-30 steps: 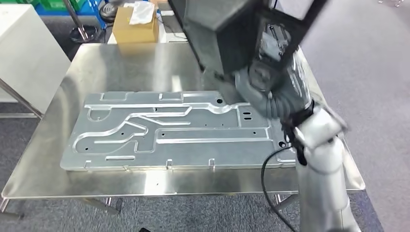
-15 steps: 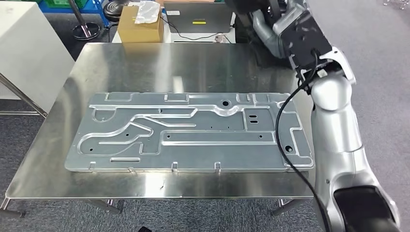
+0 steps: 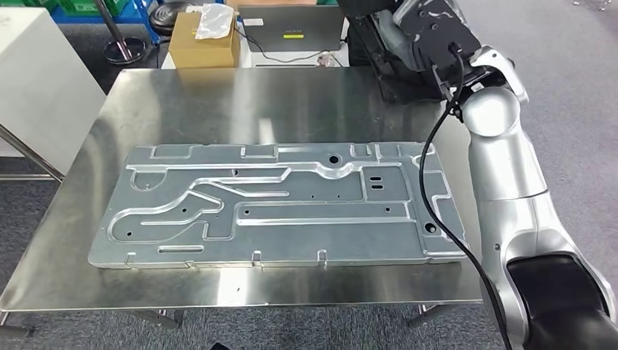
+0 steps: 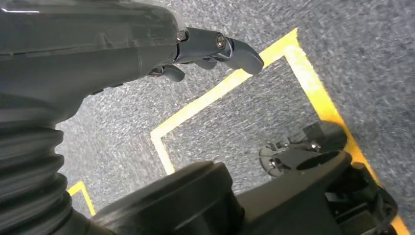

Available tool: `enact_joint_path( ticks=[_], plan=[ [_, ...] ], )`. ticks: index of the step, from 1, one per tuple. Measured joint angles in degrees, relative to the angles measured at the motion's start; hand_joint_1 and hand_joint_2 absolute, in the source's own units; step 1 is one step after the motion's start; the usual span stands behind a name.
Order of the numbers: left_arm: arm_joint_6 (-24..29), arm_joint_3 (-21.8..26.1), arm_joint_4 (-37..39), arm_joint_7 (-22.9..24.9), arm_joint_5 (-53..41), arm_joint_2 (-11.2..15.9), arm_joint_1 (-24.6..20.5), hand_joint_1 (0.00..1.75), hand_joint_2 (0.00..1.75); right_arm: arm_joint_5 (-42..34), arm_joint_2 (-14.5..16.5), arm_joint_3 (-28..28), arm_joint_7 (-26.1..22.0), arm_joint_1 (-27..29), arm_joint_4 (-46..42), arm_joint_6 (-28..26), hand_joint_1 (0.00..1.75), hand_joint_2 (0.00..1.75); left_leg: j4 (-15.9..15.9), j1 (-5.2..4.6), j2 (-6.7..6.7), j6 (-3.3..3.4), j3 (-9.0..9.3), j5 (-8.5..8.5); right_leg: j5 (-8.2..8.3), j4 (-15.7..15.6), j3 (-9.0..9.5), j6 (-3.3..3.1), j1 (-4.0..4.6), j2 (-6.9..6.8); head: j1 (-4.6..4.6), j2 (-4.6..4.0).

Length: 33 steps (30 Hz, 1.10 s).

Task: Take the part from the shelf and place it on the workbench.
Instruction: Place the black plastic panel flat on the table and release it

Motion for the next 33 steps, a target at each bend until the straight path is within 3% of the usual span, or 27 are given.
enact_joint_path(
  ticks=[2,4,7,8,9,10,12,14,16,19,22,24,25,28,30,33],
  plan=[
    [0.01,0.0,0.0,0.03,-0.01,-0.01,0.01,0.0,1.75,0.08,-0.01,0.08,0.05,-0.12,0.44,-0.02,1.75,1.75,-0.44,0.06,-0.09,0.58,0.1,0.13,-0.08,0.05,-0.13,0.49,-0.11,-0.04,0.03,0.01],
    [0.02,0.0,0.0,0.03,-0.07,-0.02,-0.03,0.0,1.75,0.81,-0.05,0.24,0.65,-0.59,0.87,0.03,1.75,1.75,-0.88,0.24,-0.09,1.2,0.4,0.32,-1.51,2.15,-1.01,0.99,-0.29,-0.08,0.09,0.0],
    [-0.01,0.0,0.0,0.04,-0.5,-0.05,-0.16,0.0,1.75,4.4,-0.07,1.14,3.28,-2.26,3.37,0.15,1.75,1.75,-1.05,0.28,-0.01,1.69,0.6,0.27,-6.12,12.59,-6.13,1.59,-0.5,-0.1,0.15,0.0],
    [-0.07,0.0,0.0,0.08,-0.78,-0.07,-0.17,0.0,1.75,6.17,-0.07,1.63,4.22,-2.82,5.14,0.05,1.75,1.75,-1.05,0.27,-0.01,1.72,0.66,0.24,-6.74,15.36,-7.64,1.7,-0.55,-0.11,0.16,0.0],
    [-0.19,0.0,0.0,0.13,-1.09,-0.08,-0.19,0.0,1.75,8.07,-0.07,2.23,4.89,-3.4,7.29,-0.13,1.75,1.75,-1.03,0.26,-0.04,1.73,0.72,0.22,-6.28,16.11,-8.22,1.71,-0.57,-0.12,0.16,0.0],
    [-0.34,0.0,0.0,0.19,-1.41,-0.09,-0.24,0.0,1.75,9.96,-0.07,2.98,5.26,-4.08,9.78,-0.43,1.75,1.75,-1.01,0.26,-0.09,1.72,0.8,0.19,-4.77,14.5,-7.62,1.63,-0.58,-0.12,0.16,0.01],
    [-0.65,-0.01,-0.02,0.24,-2.03,-0.13,-0.51,0.0,1.75,13.17,-0.04,4.77,5.37,-5.66,15.12,-1.38,1.75,1.75,-0.96,0.23,-0.27,1.58,0.87,0.12,-0.76,6.61,-3.97,1.16,-0.48,-0.12,0.14,0.0],
    [-0.83,-0.02,-0.05,0.23,-2.49,-0.19,-0.95,0.0,1.75,15.18,0.3,6.56,5.14,-6.99,20.08,-2.73,1.75,1.75,-0.9,0.1,-0.43,1.17,0.7,0.11,1.19,0.6,-1.23,0.75,-0.14,-0.1,0.13,0.0],
    [-0.94,-0.03,-0.08,0.16,-2.95,-0.3,-1.29,0.0,1.75,16.88,1.01,8.27,5.09,-7.65,24.96,-4.06,1.75,1.75,-1.03,0.05,-0.48,0.6,0.61,0.17,1.18,-0.43,-0.87,0.53,0.17,-0.06,0.12,0.01],
    [-1.06,-0.04,-0.13,-0.21,-3.62,-0.49,-1.77,0.0,1.75,20.22,2.73,11.14,6.32,-7.83,32.33,-5.45,1.75,1.75,0.3,0.03,-0.35,-0.38,0.14,-1.06,1.5,-1.19,-0.35,-0.29,-0.29,-0.08,0.04,0.0],
    [-1.16,-0.05,-0.15,-0.58,-4.09,-0.67,-2.6,0.0,1.75,24.48,5.02,15.01,8.48,-7.35,38.55,-6.06,1.75,1.75,9.86,0.26,-0.14,-1.12,-4.32,-5.6,1.51,-1.43,-0.1,-0.9,-0.37,-0.09,-0.14,-0.01],
    [-1.27,-0.06,-0.15,-0.73,-4.23,-0.8,-2.93,0.0,1.75,27.38,6.32,17.76,9.67,-6.38,41.58,-6.07,1.75,1.75,14.36,0.4,-0.08,-1.39,-6.86,-6.34,1.36,-1.34,-0.04,-0.99,-0.32,-0.08,-0.13,-0.01],
    [-1.3,-0.07,-0.15,-0.77,-4.25,-0.85,-3.0,0.0,1.75,28.77,6.94,19.06,10.19,-5.84,42.76,-6.06,1.75,1.75,13.54,0.46,-0.03,-1.48,-6.72,-5.12,1.25,-1.23,-0.01,-0.97,-0.34,-0.05,-0.13,0.0],
    [-1.34,-0.07,-0.15,-0.84,-4.34,-0.89,-3.33,0.0,1.75,33.37,8.69,23.1,11.67,-4.98,45.62,-6.13,1.75,1.75,3.32,0.54,0.09,-1.39,-2.38,0.22,0.59,-0.42,-0.14,-0.54,-0.32,0.09,-0.15,0.0],
    [-1.44,-0.07,-0.15,-0.92,-4.56,-0.92,-3.62,0.0,1.75,36.35,9.32,25.99,12.69,-4.8,47.06,-6.4,1.75,1.75,-0.14,0.4,0.01,-0.91,-0.77,0.87,0.32,-0.03,-0.43,-0.07,-0.13,0.11,-0.16,0.01],
    [-1.77,-0.06,-0.15,-1.01,-5.0,-0.99,-3.76,0.0,1.75,39.86,9.58,29.65,14.02,-4.55,48.41,-7.15,1.75,1.75,-0.55,0.37,-0.1,0.06,-0.41,0.74,-0.03,0.21,-0.45,0.72,-0.15,0.05,-0.14,0.01]
  ],
)
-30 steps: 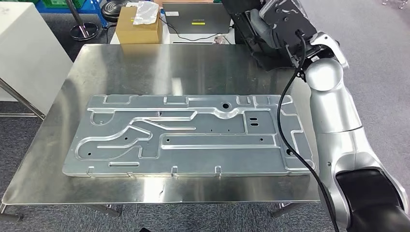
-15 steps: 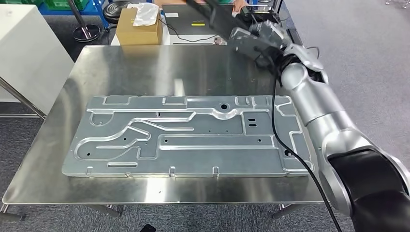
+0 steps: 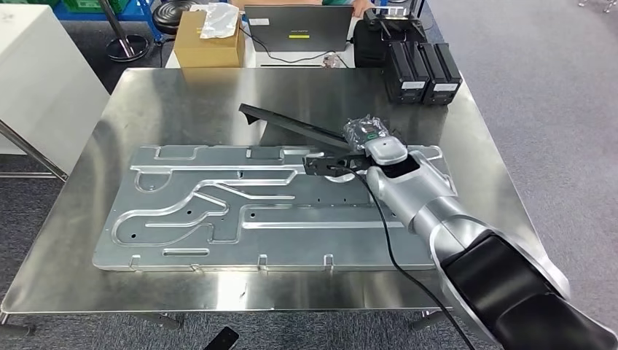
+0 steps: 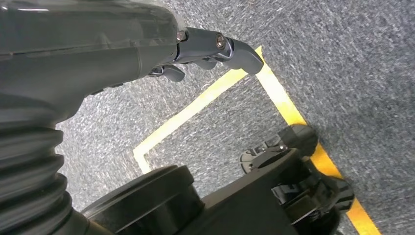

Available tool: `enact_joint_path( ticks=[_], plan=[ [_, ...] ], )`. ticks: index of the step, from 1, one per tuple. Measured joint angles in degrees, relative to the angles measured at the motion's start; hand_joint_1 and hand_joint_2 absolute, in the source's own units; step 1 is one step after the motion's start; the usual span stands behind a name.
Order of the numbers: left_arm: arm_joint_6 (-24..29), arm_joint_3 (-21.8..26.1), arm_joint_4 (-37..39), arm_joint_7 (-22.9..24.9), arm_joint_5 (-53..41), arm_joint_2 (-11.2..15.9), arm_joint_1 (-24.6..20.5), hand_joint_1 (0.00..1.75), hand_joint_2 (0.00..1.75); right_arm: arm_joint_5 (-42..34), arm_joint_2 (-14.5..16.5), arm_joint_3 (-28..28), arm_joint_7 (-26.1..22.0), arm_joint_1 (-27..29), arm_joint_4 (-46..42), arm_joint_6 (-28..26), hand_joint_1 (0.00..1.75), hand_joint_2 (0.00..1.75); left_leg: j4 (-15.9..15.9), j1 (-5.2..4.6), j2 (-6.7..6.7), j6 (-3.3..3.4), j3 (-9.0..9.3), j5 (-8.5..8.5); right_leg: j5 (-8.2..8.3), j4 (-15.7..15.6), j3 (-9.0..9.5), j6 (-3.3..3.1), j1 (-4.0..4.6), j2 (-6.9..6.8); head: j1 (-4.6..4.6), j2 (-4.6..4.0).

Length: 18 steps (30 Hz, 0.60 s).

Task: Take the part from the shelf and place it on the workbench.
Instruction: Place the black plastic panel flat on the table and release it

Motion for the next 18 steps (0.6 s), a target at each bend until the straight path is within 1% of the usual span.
enact_joint_path(
  ticks=[1,2,3,4,5,6,7,8,9,10,11,12,13,15,16,17,18],
  plan=[
    [-0.13,0.0,0.0,-0.01,-0.14,-0.03,-0.07,0.0,1.75,0.92,0.03,0.92,0.31,-0.01,0.34,-0.28,1.75,1.75,-0.18,0.07,0.03,0.36,0.19,0.05,-0.69,0.92,-0.3,0.27,-0.09,-0.03,0.05,0.0],
    [-0.27,0.0,0.0,-0.01,-0.27,-0.09,-0.2,0.0,1.75,1.74,0.06,1.79,0.6,-0.01,0.67,-0.59,1.75,1.75,-0.37,0.18,0.08,0.69,0.38,0.09,-1.96,3.05,-1.2,0.53,-0.18,-0.05,0.1,0.0],
    [-0.41,0.0,0.0,-0.01,-0.36,-0.16,-0.33,0.0,1.75,2.5,0.06,2.62,0.88,0.04,0.99,-0.99,1.75,1.75,-0.43,0.19,0.12,0.91,0.49,0.06,-3.62,6.27,-2.69,0.74,-0.29,-0.09,0.16,-0.01],
    [-0.56,-0.01,0.0,-0.01,-0.4,-0.24,-0.44,0.0,1.75,3.27,0.06,3.44,1.16,0.15,1.27,-1.52,1.75,1.75,-0.43,0.17,0.17,1.08,0.51,0.02,-5.35,10.19,-4.67,0.92,-0.34,-0.1,0.2,-0.01],
    [-0.68,-0.01,0.0,-0.01,-0.45,-0.32,-0.51,0.0,1.75,4.2,0.06,4.36,1.51,0.32,1.51,-2.2,1.75,1.75,-0.42,0.15,0.19,1.15,0.53,-0.02,-6.55,13.71,-6.52,1.05,-0.39,-0.1,0.19,-0.02],
    [-0.75,-0.01,0.0,-0.01,-0.51,-0.38,-0.52,0.0,1.75,5.31,0.06,5.43,1.93,0.48,1.72,-3.05,1.75,1.75,-0.41,0.13,0.19,1.17,0.57,-0.05,-6.71,15.54,-7.59,1.11,-0.4,-0.11,0.19,-0.01],
    [-0.79,-0.01,0.0,-0.02,-0.59,-0.42,-0.52,0.0,1.75,6.38,0.06,6.47,2.31,0.57,1.88,-3.88,1.75,1.75,-0.4,0.13,0.17,1.17,0.64,-0.09,-5.79,15.25,-7.6,1.08,-0.41,-0.11,0.19,-0.01],
    [-0.81,-0.01,0.0,-0.04,-0.68,-0.46,-0.51,0.0,1.75,7.42,0.06,7.53,2.71,0.57,2.03,-4.76,1.75,1.75,-0.38,0.13,0.13,1.11,0.75,-0.15,-3.93,12.66,-6.43,0.95,-0.4,-0.11,0.19,-0.01],
    [-0.82,-0.01,0.0,-0.06,-0.78,-0.51,-0.51,0.0,1.75,8.35,0.07,8.48,3.11,0.51,2.15,-5.65,1.75,1.75,-0.36,0.12,0.09,1.0,0.87,-0.23,-1.73,8.63,-4.48,0.74,-0.39,-0.12,0.2,-0.01],
    [-0.82,-0.01,0.0,-0.06,-0.87,-0.57,-0.53,0.0,1.75,9.16,0.08,9.25,3.46,0.4,2.24,-6.56,1.75,1.75,-0.31,0.01,0.05,0.83,0.92,-0.34,-0.25,4.73,-2.55,0.54,-0.27,-0.11,0.2,-0.01],
    [-0.82,0.0,0.0,-0.05,-0.96,-0.63,-0.53,0.0,1.75,10.02,0.18,10.01,3.87,0.32,2.32,-7.57,1.75,1.75,-0.27,-0.09,0.04,0.63,0.94,-0.41,0.69,1.79,-1.13,0.33,-0.14,-0.08,0.19,-0.01],
    [-0.82,0.0,0.0,-0.02,-1.03,-0.66,-0.52,0.0,1.75,10.95,0.28,10.78,4.38,0.3,2.39,-8.78,1.75,1.75,-0.28,-0.17,0.04,0.38,0.92,-0.45,0.94,0.2,-0.41,0.14,0.01,-0.04,0.16,0.0],
    [-0.81,0.01,0.0,0.01,-1.09,-0.69,-0.48,0.0,1.75,11.95,0.37,11.63,5.02,0.32,2.47,-10.15,1.75,1.75,-0.35,-0.23,0.05,0.1,0.89,-0.42,0.76,-0.19,-0.3,-0.04,0.18,0.0,0.15,-0.01],
    [-0.74,0.01,0.0,0.04,-1.16,-0.72,-0.35,0.0,1.75,13.77,0.49,13.43,6.52,0.41,2.63,-12.88,1.75,1.75,-0.41,-0.19,0.07,-0.52,0.89,-0.53,0.98,-0.53,-0.24,-0.62,0.02,0.01,0.13,0.0],
    [-0.7,0.02,0.0,0.03,-1.2,-0.72,-0.29,0.0,1.75,14.5,0.56,14.27,7.32,0.41,2.69,-14.19,1.75,1.75,0.27,-0.16,0.1,-0.8,0.62,-1.11,1.11,-0.77,-0.12,-0.95,-0.11,-0.01,0.09,-0.01],
    [-0.66,0.02,0.0,0.03,-1.25,-0.7,-0.26,0.0,1.75,15.14,0.63,15.02,8.09,0.37,2.73,-15.49,1.75,1.75,2.01,-0.14,0.12,-1.03,-0.12,-2.29,1.24,-1.0,0.0,-1.28,-0.25,-0.04,0.05,-0.01],
    [-0.63,0.03,0.0,0.02,-1.33,-0.69,-0.22,0.0,1.75,15.76,0.72,15.71,8.89,0.34,2.75,-16.93,1.75,1.75,4.95,-0.05,0.16,-1.18,-1.42,-3.95,1.28,-1.1,0.09,-1.52,-0.27,-0.08,0.02,0.0]
  ],
)
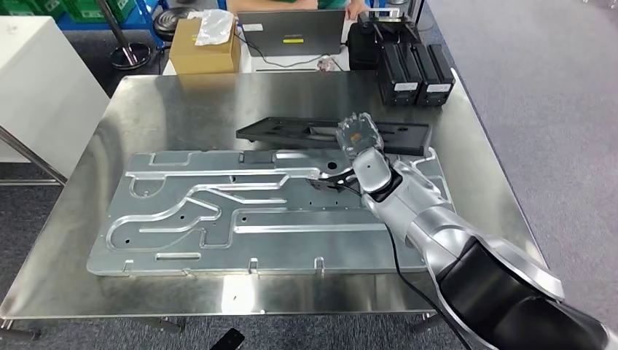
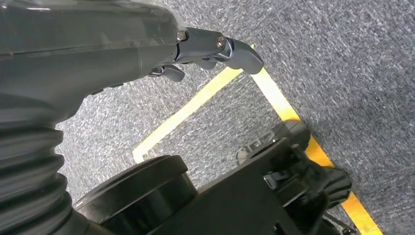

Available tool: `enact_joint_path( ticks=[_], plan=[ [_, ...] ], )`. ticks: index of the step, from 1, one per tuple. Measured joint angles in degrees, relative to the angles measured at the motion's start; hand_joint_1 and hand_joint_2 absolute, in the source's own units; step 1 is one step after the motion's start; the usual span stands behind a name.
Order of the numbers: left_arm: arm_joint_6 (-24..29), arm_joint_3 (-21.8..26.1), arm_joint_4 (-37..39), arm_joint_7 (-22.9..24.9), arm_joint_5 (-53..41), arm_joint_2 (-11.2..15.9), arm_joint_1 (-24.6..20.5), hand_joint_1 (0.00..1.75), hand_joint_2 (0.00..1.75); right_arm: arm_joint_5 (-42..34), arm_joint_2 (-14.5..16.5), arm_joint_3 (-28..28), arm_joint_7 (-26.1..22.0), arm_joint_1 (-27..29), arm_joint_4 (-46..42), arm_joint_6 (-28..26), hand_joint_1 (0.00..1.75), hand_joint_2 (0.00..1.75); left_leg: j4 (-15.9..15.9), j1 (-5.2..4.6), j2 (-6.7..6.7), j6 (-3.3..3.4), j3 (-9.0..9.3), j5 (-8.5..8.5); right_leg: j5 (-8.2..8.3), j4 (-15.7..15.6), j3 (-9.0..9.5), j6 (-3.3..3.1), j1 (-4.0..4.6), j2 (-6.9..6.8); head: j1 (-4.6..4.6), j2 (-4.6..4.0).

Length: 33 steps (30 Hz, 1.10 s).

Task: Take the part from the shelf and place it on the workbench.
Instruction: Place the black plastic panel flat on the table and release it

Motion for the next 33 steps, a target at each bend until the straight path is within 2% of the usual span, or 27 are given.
enact_joint_path(
  ticks=[2,3,4,5,7,9,12,14,15,17,18,19,20,22,23,24,25,28,30,32,33],
  plan=[
    [0.01,0.01,0.0,-0.02,-0.21,0.0,0.11,0.0,1.75,1.15,0.07,1.27,1.68,0.05,0.13,-3.34,1.75,1.75,7.63,0.05,0.03,-0.25,-3.49,-3.33,-0.06,0.04,0.0,-0.29,0.11,-0.01,-0.04,-0.01],
    [0.01,0.01,0.0,-0.02,-0.32,0.0,0.2,0.0,1.75,1.61,0.08,1.82,2.41,0.1,0.22,-5.04,1.75,1.75,10.09,0.06,0.03,-0.33,-4.69,-3.87,-0.12,0.11,0.01,-0.36,0.16,0.0,-0.04,-0.01],
    [0.01,0.01,0.0,-0.03,-0.41,0.0,0.27,0.0,1.75,1.91,0.08,2.24,2.98,0.14,0.31,-6.45,1.75,1.75,10.54,0.07,0.04,-0.35,-5.0,-3.37,-0.2,0.22,0.02,-0.39,0.19,0.02,-0.04,-0.01],
    [0.01,0.01,0.0,-0.03,-0.5,0.0,0.3,0.0,1.75,2.09,0.08,2.53,3.39,0.14,0.37,-7.52,1.75,1.75,8.68,0.07,0.04,-0.31,-4.2,-1.83,-0.31,0.36,0.06,-0.38,0.2,0.05,-0.03,-0.01],
    [0.01,0.01,0.0,-0.03,-0.73,0.01,0.2,0.0,1.75,2.29,0.08,2.9,4.03,0.05,0.42,-8.87,1.75,1.75,1.25,0.03,0.04,-0.04,-0.69,1.97,-0.63,0.69,0.16,-0.16,0.29,0.12,-0.02,0.0],
    [0.01,0.01,0.0,-0.1,-0.96,0.0,0.0,0.0,1.75,2.64,0.03,3.1,5.04,-0.05,0.49,-10.74,1.75,1.75,-4.01,-0.13,-0.03,0.37,1.74,3.52,-0.81,0.97,-0.01,0.26,0.45,0.16,0.01,0.0],
    [0.08,0.01,-0.01,-0.27,-1.34,-0.09,-0.33,0.0,1.75,3.45,0.0,3.25,7.45,-0.13,0.53,-16.44,1.75,1.75,-5.04,-0.18,-0.07,1.12,1.97,3.56,-0.81,1.05,-0.35,1.01,0.44,0.17,0.01,0.0],
    [0.21,0.01,-0.04,-0.43,-1.52,-0.24,-0.98,0.0,1.75,3.98,0.0,3.14,9.14,-0.51,0.53,-20.35,1.75,1.75,-5.42,-0.01,-0.05,1.73,2.18,3.81,-2.2,3.04,-1.14,1.61,0.34,0.12,0.04,0.0],
    [0.29,0.01,-0.06,-0.53,-1.58,-0.39,-1.43,0.0,1.75,4.2,0.0,2.98,9.84,-0.8,0.53,-21.89,1.75,1.75,-5.59,0.1,-0.04,1.97,2.27,3.9,-3.73,5.71,-2.34,1.89,0.27,0.1,0.05,0.0],
    [0.47,0.05,-0.09,-0.73,-1.64,-0.64,-2.23,0.0,1.75,4.42,0.02,2.53,10.7,-1.28,0.53,-23.92,1.75,1.75,-5.59,0.09,-0.04,2.18,2.31,3.88,-7.09,13.24,-5.94,2.3,0.16,0.05,0.07,0.0],
    [0.55,0.09,-0.09,-0.8,-1.64,-0.76,-2.49,0.0,1.75,4.4,0.04,2.28,10.86,-1.38,0.53,-24.45,1.75,1.75,-5.57,0.09,-0.04,2.21,2.33,3.85,-7.9,16.17,-7.44,2.42,0.08,0.05,0.07,-0.01],
    [0.64,0.16,-0.09,-0.86,-1.62,-0.85,-2.66,0.0,1.75,4.27,0.08,2.0,10.86,-1.4,0.53,-24.71,1.75,1.75,-5.54,0.09,-0.05,2.24,2.38,3.81,-7.6,17.16,-8.06,2.47,-0.01,0.04,0.07,-0.01],
    [0.72,0.24,-0.09,-0.93,-1.6,-0.96,-2.78,0.0,1.75,4.08,0.13,1.67,10.74,-1.42,0.53,-24.83,1.75,1.75,-5.5,0.09,-0.08,2.22,2.44,3.76,-6.2,15.86,-7.54,2.44,-0.1,0.02,0.08,-0.01],
    [0.83,0.42,-0.1,-1.03,-1.55,-1.15,-3.01,0.0,1.75,3.56,0.24,0.89,10.27,-1.57,0.52,-24.9,1.75,1.75,-5.39,0.08,-0.19,2.03,2.55,3.6,-2.21,8.38,-4.09,2.15,-0.17,-0.03,0.08,-0.01],
    [0.89,0.51,-0.11,-1.06,-1.54,-1.22,-3.17,0.0,1.75,3.3,0.31,0.45,10.0,-1.7,0.46,-24.98,1.75,1.75,-5.28,-0.02,-0.24,1.84,2.49,3.5,-0.92,4.72,-2.39,1.95,-0.05,-0.06,0.06,-0.01],
    [0.92,0.62,-0.11,-1.06,-1.54,-1.27,-3.33,0.0,1.75,3.05,0.37,-0.01,9.74,-1.8,0.3,-25.09,1.75,1.75,-5.25,-0.1,-0.26,1.6,2.39,3.46,-0.3,2.34,-1.35,1.74,0.08,-0.05,0.04,-0.01],
    [0.96,0.71,-0.11,-1.04,-1.55,-1.3,-3.47,0.0,1.75,2.79,0.41,-0.44,9.46,-1.85,0.08,-25.18,1.75,1.75,-5.27,-0.18,-0.25,1.33,2.28,3.44,-0.28,1.28,-0.97,1.53,0.24,0.01,0.03,0.0],
    [1.02,0.94,-0.11,-0.99,-1.61,-1.34,-3.76,0.0,1.75,2.04,0.41,-1.83,7.87,-1.38,-1.69,-25.3,1.75,1.75,-5.06,-0.17,-0.1,0.41,2.1,3.05,-0.06,0.81,-0.88,0.64,0.18,0.23,0.0,0.0],
    [1.03,1.09,-0.11,-1.05,-1.83,-1.42,-4.04,0.0,1.75,1.78,0.28,-3.41,5.77,-0.22,-4.53,-25.34,1.75,1.75,-1.54,-0.06,0.0,-0.02,0.71,0.74,0.1,0.42,-0.59,-0.06,-0.03,0.23,-0.03,0.01],
    [1.04,1.17,-0.11,-1.16,-2.05,-1.52,-4.28,0.0,1.75,1.84,0.19,-5.73,3.56,1.78,-7.99,-25.45,1.75,1.75,5.88,0.01,0.03,-0.24,-2.54,-2.77,0.0,0.4,-0.45,-0.42,0.1,0.22,-0.06,0.0],
    [1.04,1.19,-0.11,-1.2,-2.13,-1.57,-4.34,0.0,1.75,2.04,0.17,-6.96,2.67,3.05,-9.54,-25.51,1.75,1.75,9.27,0.03,0.04,-0.33,-4.14,-3.87,-0.06,0.42,-0.39,-0.5,0.18,0.22,-0.06,-0.01]
  ],
)
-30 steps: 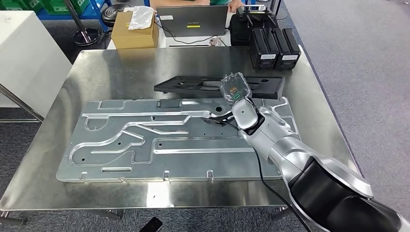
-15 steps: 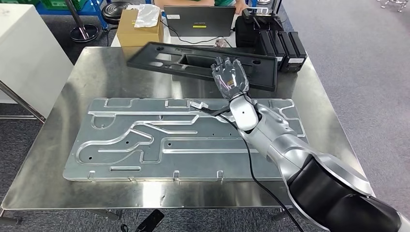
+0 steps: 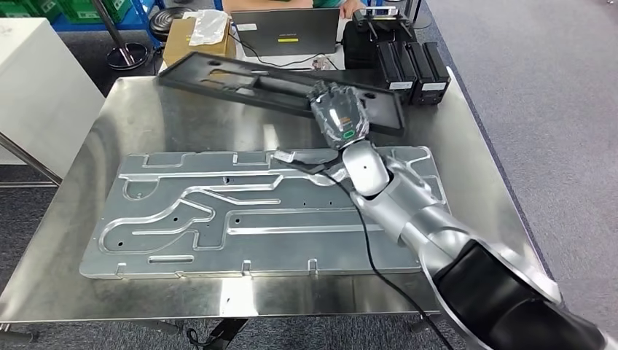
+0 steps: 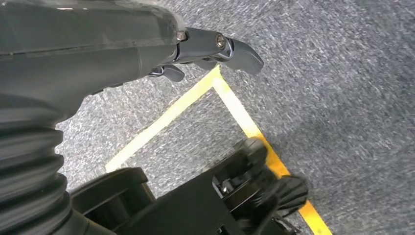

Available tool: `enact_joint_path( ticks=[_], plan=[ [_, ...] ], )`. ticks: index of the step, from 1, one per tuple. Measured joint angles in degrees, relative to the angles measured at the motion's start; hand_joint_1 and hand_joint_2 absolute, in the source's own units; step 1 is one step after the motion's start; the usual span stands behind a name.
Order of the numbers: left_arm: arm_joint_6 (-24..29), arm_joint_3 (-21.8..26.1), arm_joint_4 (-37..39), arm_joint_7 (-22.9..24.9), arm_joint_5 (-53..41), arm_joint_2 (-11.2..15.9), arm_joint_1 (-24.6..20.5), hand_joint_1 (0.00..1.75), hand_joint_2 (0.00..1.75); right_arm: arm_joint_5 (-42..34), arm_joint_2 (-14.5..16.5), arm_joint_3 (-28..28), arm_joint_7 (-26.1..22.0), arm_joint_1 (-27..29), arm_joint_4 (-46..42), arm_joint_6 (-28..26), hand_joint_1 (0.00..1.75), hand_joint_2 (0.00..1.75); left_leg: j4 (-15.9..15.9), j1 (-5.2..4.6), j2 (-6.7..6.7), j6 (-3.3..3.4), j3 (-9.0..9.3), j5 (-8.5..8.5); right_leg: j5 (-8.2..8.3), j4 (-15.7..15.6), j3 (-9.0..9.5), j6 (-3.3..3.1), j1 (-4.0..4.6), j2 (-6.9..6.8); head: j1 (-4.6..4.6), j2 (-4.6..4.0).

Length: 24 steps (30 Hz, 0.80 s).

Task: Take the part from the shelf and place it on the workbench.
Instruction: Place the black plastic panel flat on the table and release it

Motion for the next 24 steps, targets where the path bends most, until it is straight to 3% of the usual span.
enact_joint_path(
  ticks=[1,2,4,6,7,11,13,15,16,17,19,21,22,24],
  plan=[
    [0.01,0.01,0.0,-0.03,-0.07,-0.05,-0.03,0.0,1.75,0.3,0.0,-1.15,-0.7,1.36,-1.3,-0.04,1.75,1.75,1.75,0.0,0.0,-0.04,-0.92,-0.14,-0.08,0.02,0.08,-0.06,0.08,0.0,0.01,-0.01],
    [0.03,0.01,-0.01,-0.07,-0.18,-0.11,-0.07,0.0,1.75,0.68,0.0,-2.21,-1.34,2.74,-2.43,-0.05,1.75,1.75,1.24,0.0,0.01,-0.01,-0.79,0.82,-0.16,0.06,0.18,-0.08,0.14,0.0,0.01,-0.01],
    [0.11,0.02,-0.02,-0.22,-0.42,-0.15,-0.29,0.0,1.75,1.31,0.0,-4.07,-2.37,5.17,-4.33,-0.06,1.75,1.75,-5.67,0.0,0.01,0.31,2.28,4.82,-0.38,0.19,0.4,0.0,0.22,0.03,0.01,-0.01],
    [0.19,0.03,-0.03,-0.44,-0.69,-0.22,-0.82,0.0,1.75,2.0,0.0,-5.59,-3.05,7.06,-5.83,-0.08,1.75,1.75,-12.39,-0.19,-0.04,0.74,5.47,7.19,-0.55,0.4,0.32,0.31,0.44,0.09,0.01,0.0],
    [0.22,0.03,-0.03,-0.53,-0.82,-0.29,-1.08,0.0,1.75,2.36,0.0,-6.21,-3.29,7.9,-6.42,-0.09,1.75,1.75,-13.92,-0.29,-0.08,0.92,6.15,7.43,-0.56,0.46,0.21,0.52,0.51,0.1,0.02,0.0],
    [0.17,0.03,-0.14,-0.61,-1.45,-0.85,-1.83,0.0,1.75,3.09,0.13,-7.7,-4.51,11.0,-7.7,-0.11,1.75,1.75,-14.9,-0.1,-0.12,1.97,6.53,7.64,-1.26,1.25,-0.16,1.61,0.46,0.06,0.09,0.01],
    [-0.06,0.03,-0.21,-0.43,-1.76,-1.4,-2.48,0.0,1.75,3.09,0.31,-7.93,-5.2,12.39,-7.84,-0.12,1.75,1.75,-15.21,0.07,-0.08,2.44,6.7,7.86,-4.13,6.1,-2.32,2.16,0.25,-0.02,0.16,0.0],
    [-0.25,0.03,-0.22,-0.16,-1.9,-1.83,-3.02,0.0,1.75,3.1,0.53,-7.99,-5.7,13.99,-7.86,-0.12,1.75,1.75,-15.18,0.06,-0.07,2.59,6.69,7.86,-7.27,13.56,-5.95,2.58,0.02,-0.08,0.2,0.0],
    [-0.3,0.03,-0.22,-0.07,-1.92,-1.96,-3.14,0.0,1.75,3.1,0.6,-7.99,-5.84,14.78,-7.86,-0.12,1.75,1.75,-15.12,0.06,-0.08,2.59,6.69,7.83,-7.72,15.88,-7.15,2.73,-0.12,-0.11,0.2,0.0],
    [-0.33,0.03,-0.22,-0.02,-1.92,-2.03,-3.18,0.0,1.75,3.1,0.63,-8.0,-5.94,15.38,-7.86,-0.12,1.75,1.75,-15.03,0.07,-0.08,2.58,6.69,7.78,-7.07,16.07,-7.35,2.83,-0.26,-0.14,0.19,0.0],
    [-0.35,0.03,-0.22,0.02,-1.93,-2.21,-3.26,0.0,1.75,3.1,0.72,-8.05,-6.01,15.94,-7.88,-0.12,1.75,1.75,-14.73,0.07,-0.1,2.39,6.68,7.58,-3.34,10.14,-4.53,2.85,-0.58,-0.22,0.2,0.0],
    [-0.36,0.03,-0.22,0.09,-1.93,-2.38,-3.46,0.0,1.75,3.09,0.99,-8.18,-6.16,15.97,-7.95,-0.13,1.75,1.75,-14.41,-0.1,-0.11,1.96,6.52,7.33,-0.84,3.18,-1.18,2.63,-0.57,-0.22,0.19,0.0],
    [-0.36,0.03,-0.23,0.21,-1.93,-2.43,-3.56,0.0,1.75,3.09,1.21,-8.27,-6.33,16.01,-7.96,-0.13,1.75,1.75,-14.33,-0.19,-0.11,1.68,6.44,7.28,-0.5,1.48,-0.44,2.44,-0.47,-0.19,0.16,0.0],
    [-0.37,0.04,-0.24,0.6,-1.92,-2.48,-3.68,0.0,1.75,3.09,1.78,-8.36,-6.7,16.3,-7.77,-0.13,1.75,1.75,-14.44,-0.24,-0.08,1.08,6.38,7.33,-0.51,0.96,-0.42,1.85,-0.23,-0.06,0.13,0.0]
  ],
)
